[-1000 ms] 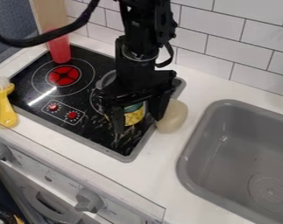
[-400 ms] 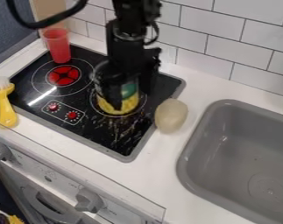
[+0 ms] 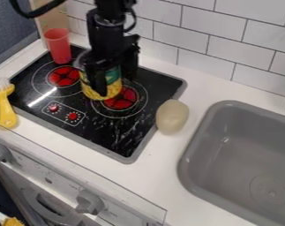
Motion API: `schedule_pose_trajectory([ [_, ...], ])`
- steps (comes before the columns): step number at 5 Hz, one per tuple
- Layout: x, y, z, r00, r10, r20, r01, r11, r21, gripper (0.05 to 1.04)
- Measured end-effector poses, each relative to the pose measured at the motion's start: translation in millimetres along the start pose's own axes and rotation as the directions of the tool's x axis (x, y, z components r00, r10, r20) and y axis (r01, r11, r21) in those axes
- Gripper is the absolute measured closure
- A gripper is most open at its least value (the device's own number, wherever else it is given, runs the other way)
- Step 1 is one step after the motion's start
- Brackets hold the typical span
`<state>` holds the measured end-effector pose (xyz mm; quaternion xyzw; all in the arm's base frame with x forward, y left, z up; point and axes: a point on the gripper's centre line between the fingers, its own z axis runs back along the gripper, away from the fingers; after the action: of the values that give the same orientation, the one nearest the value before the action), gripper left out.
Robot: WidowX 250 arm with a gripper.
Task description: Push the can to the left burner
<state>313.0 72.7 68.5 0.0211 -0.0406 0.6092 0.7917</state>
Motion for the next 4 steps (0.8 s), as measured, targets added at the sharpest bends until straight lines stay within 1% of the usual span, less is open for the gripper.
schedule_pose_trajectory([
  [1,18.2,-0.3,-5.1,0.997,0.081,-0.017,-0.081,0.997,0.011,0.083],
  [2,26.9,4.0,-6.0,0.99,0.137,-0.015,-0.137,0.991,0.005,0.083],
  [4,40.8,34.1,0.9,0.968,0.25,0.003,-0.25,0.968,-0.025,0.083],
])
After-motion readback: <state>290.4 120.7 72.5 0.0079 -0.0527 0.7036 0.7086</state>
